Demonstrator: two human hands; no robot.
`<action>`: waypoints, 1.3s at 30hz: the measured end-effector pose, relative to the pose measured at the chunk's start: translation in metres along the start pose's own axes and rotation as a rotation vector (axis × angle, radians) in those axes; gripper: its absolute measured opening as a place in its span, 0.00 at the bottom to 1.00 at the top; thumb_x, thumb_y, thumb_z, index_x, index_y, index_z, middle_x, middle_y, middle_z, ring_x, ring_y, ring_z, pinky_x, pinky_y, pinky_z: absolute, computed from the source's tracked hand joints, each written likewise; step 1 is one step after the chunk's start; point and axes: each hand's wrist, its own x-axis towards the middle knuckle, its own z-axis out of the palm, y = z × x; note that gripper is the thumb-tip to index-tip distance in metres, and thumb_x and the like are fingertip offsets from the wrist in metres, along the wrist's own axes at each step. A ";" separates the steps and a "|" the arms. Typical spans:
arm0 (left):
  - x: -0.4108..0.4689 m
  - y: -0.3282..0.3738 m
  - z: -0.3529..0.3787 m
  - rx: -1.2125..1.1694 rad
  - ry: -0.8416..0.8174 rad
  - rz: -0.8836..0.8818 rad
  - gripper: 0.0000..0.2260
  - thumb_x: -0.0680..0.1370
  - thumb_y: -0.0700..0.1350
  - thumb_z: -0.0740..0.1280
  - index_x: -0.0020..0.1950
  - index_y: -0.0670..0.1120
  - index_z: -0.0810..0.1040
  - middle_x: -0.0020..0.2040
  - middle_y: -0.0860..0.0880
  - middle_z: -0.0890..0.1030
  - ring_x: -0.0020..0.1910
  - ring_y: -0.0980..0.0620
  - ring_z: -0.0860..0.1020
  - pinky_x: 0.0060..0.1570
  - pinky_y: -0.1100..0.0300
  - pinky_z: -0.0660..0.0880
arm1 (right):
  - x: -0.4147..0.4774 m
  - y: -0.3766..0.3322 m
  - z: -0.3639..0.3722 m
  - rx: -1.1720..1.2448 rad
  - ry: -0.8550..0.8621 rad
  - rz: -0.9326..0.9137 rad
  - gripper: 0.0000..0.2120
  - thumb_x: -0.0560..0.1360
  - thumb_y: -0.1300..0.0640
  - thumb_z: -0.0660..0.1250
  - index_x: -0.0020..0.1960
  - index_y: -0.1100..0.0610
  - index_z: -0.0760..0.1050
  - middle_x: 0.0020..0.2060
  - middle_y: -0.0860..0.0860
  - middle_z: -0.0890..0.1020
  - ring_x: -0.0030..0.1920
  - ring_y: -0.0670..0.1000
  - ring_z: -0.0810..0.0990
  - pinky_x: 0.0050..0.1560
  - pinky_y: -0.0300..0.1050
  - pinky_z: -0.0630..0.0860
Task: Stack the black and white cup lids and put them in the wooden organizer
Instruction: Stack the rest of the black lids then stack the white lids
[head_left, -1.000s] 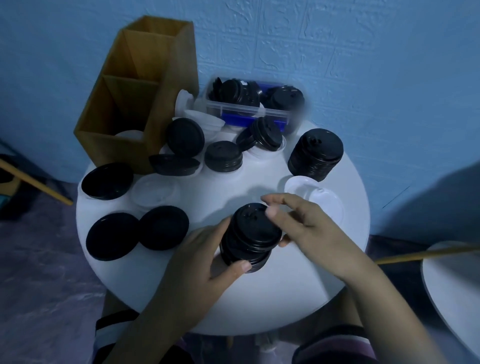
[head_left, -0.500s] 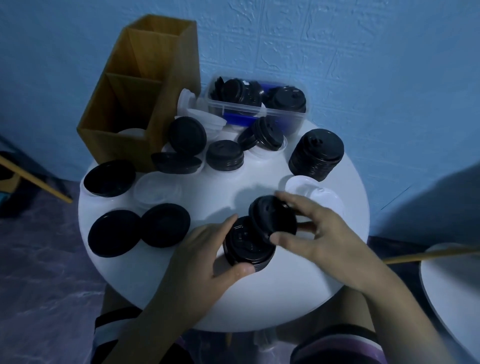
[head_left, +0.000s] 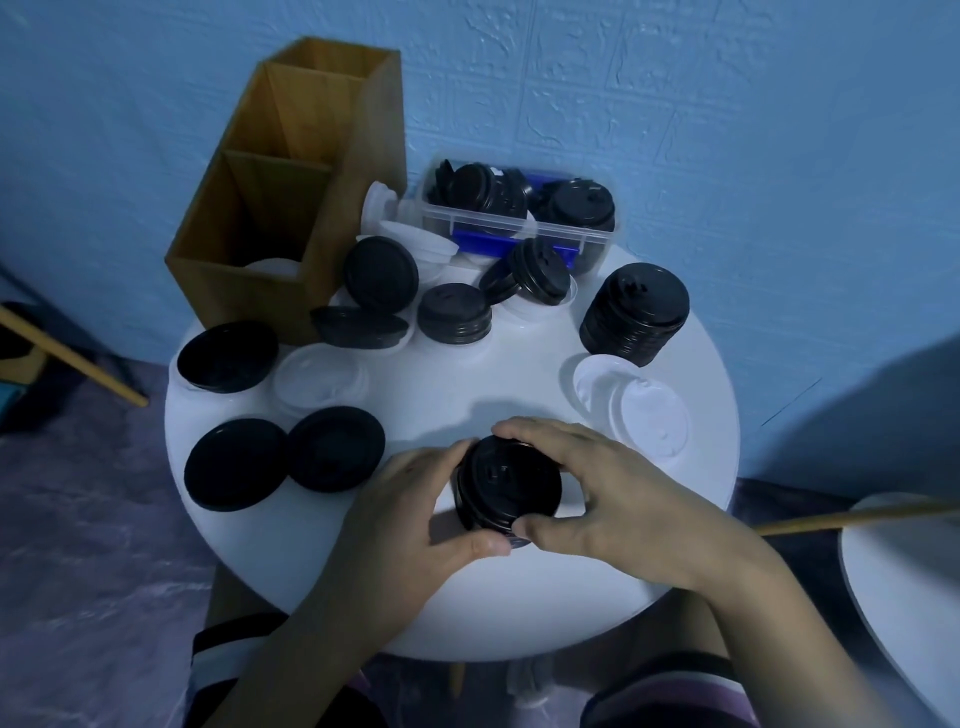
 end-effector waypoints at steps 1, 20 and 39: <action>0.000 0.000 0.000 0.001 -0.002 -0.001 0.33 0.63 0.69 0.69 0.66 0.70 0.65 0.61 0.73 0.72 0.64 0.70 0.68 0.57 0.73 0.63 | 0.000 0.000 0.000 -0.008 -0.007 0.002 0.37 0.73 0.47 0.74 0.76 0.36 0.60 0.66 0.27 0.68 0.69 0.31 0.63 0.65 0.24 0.60; 0.000 -0.003 0.004 0.076 -0.005 -0.015 0.37 0.62 0.70 0.71 0.70 0.68 0.66 0.59 0.72 0.71 0.64 0.72 0.65 0.57 0.72 0.63 | 0.002 -0.004 0.006 0.000 0.004 0.009 0.38 0.73 0.38 0.72 0.78 0.36 0.58 0.71 0.31 0.68 0.70 0.37 0.68 0.71 0.36 0.65; 0.002 -0.006 0.007 0.096 0.038 -0.009 0.36 0.61 0.70 0.69 0.66 0.70 0.63 0.54 0.68 0.71 0.61 0.70 0.67 0.52 0.73 0.64 | 0.005 -0.001 0.003 0.016 0.010 0.002 0.33 0.71 0.42 0.76 0.69 0.33 0.63 0.58 0.35 0.78 0.59 0.42 0.77 0.62 0.42 0.74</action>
